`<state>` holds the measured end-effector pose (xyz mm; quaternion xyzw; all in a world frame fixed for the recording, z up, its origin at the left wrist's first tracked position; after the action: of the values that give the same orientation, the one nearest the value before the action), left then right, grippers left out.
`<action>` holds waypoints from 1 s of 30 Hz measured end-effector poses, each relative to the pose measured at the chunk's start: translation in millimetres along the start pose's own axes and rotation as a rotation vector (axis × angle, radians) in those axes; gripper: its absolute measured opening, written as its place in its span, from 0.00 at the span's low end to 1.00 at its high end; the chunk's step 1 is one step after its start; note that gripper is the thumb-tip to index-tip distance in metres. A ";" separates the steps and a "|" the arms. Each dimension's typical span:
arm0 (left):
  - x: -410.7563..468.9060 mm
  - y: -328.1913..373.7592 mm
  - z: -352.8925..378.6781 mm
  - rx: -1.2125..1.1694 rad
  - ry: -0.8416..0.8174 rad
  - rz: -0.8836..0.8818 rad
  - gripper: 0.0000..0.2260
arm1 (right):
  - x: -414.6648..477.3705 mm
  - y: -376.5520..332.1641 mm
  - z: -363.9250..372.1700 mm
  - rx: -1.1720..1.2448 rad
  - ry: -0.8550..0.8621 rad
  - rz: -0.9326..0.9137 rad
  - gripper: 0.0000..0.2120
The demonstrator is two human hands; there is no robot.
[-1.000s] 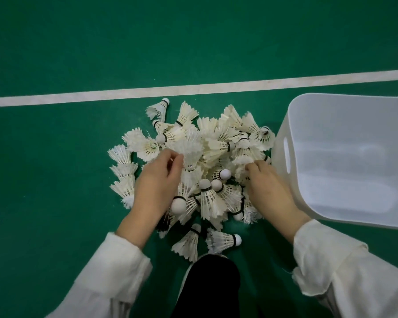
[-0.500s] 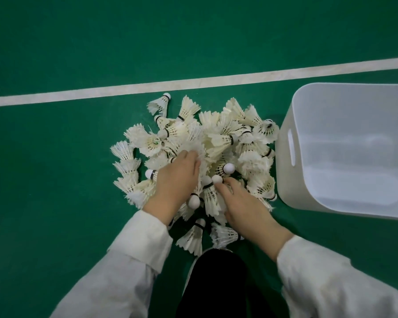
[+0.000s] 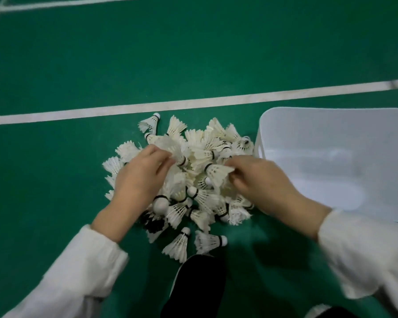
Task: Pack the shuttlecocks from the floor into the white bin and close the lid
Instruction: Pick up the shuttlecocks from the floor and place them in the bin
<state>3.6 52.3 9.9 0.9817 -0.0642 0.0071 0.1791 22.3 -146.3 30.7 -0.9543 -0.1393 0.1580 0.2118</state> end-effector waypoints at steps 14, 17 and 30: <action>76.8 200.3 40.8 0.065 -0.156 0.495 0.13 | -45.3 179.9 2.0 -0.036 -0.143 0.493 0.10; 66.5 203.7 63.1 0.059 -0.183 0.507 0.12 | -52.4 178.9 8.8 -0.031 -0.115 0.447 0.09; 33.0 200.0 78.1 -0.006 -0.193 0.437 0.11 | -89.4 181.8 32.9 0.048 -0.178 0.476 0.08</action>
<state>9.8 -164.8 8.2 0.9400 -0.2921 -0.0484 0.1695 -34.8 -322.6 -57.4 -0.9373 0.0749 0.2900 0.1784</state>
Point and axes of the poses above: each hand's wrist, its own x-axis towards the middle knuckle, its own z-axis out of the palm, y = z × x, the point moved 6 cm from there along x, towards the middle knuckle, and after that the axes turned 13 degrees about z, right-handed, at the moved point
